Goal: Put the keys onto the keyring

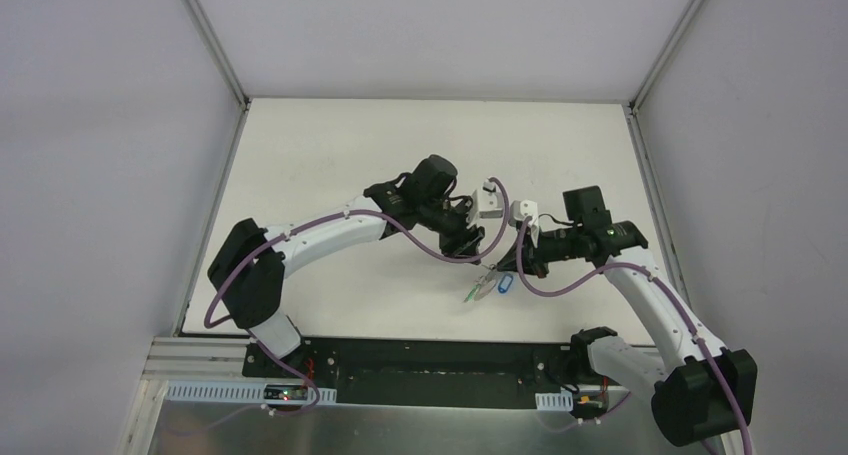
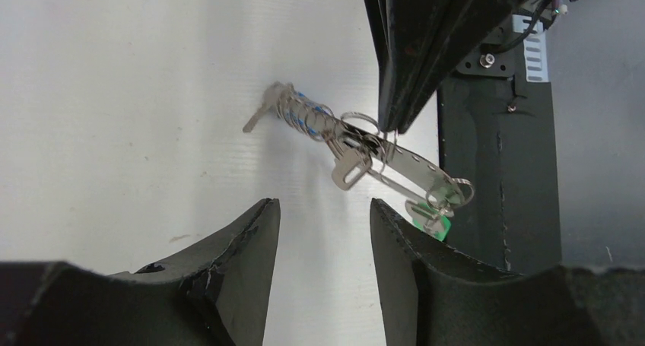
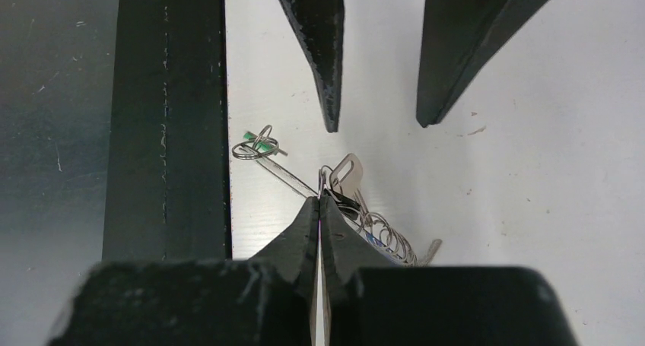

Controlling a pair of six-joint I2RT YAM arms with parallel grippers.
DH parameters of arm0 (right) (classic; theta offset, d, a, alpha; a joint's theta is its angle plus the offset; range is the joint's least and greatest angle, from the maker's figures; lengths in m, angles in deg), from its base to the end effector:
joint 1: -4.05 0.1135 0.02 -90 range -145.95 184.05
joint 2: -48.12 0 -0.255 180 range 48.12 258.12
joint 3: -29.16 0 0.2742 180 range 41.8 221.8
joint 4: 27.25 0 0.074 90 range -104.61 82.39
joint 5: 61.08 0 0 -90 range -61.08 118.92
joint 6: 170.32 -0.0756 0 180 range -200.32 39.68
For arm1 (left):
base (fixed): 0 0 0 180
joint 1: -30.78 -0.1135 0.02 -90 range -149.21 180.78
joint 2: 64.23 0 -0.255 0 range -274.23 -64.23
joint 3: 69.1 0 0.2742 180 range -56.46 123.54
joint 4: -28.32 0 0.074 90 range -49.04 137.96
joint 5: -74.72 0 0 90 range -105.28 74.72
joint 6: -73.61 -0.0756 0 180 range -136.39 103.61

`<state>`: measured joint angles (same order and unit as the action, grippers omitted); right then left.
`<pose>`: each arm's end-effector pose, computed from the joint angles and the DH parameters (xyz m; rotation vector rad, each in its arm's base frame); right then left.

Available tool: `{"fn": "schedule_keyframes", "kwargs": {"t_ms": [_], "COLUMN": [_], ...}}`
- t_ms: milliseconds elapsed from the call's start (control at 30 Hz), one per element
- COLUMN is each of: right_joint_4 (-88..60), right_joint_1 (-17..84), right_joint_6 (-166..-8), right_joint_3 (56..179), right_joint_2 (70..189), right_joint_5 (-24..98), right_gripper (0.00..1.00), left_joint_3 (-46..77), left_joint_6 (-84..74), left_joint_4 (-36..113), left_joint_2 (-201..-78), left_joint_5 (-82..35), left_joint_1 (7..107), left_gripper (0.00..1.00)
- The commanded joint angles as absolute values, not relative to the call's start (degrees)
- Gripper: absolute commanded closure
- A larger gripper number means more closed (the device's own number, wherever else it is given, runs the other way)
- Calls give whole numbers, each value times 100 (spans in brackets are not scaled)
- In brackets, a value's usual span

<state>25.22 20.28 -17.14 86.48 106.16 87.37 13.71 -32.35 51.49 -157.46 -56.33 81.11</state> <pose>0.2002 0.1254 0.2355 -1.6104 1.3394 0.7837 0.2255 -0.3497 0.2460 1.5420 1.5692 -1.1133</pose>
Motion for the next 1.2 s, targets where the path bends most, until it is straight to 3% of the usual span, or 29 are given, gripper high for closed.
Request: {"fn": "schedule_keyframes", "kwargs": {"t_ms": [0,367,700,1167], "right_joint_4": [2742,2516,2299,1699], "right_joint_1": [1970,1961,1956,1873], "right_joint_6": [-1461,-1741,-2018,-2523], "right_joint_3": [8735,8613,8731,8801], "right_joint_2": [10624,10599,10804,10909], "right_joint_5": [9213,9025,9510,9876], "right_gripper": [100,100,100,100], "left_joint_3": [1954,1664,1838,833], "left_joint_6": [-3618,-3697,-3653,-2434], "left_joint_4": [5364,5361,5469,3717], "left_joint_2": [-15887,-15697,-15676,-15223], "left_joint_5": [-5267,-6022,-6315,-6319], "left_joint_1": [8251,8273,8277,8199], "left_gripper": [53,54,67,76]}}
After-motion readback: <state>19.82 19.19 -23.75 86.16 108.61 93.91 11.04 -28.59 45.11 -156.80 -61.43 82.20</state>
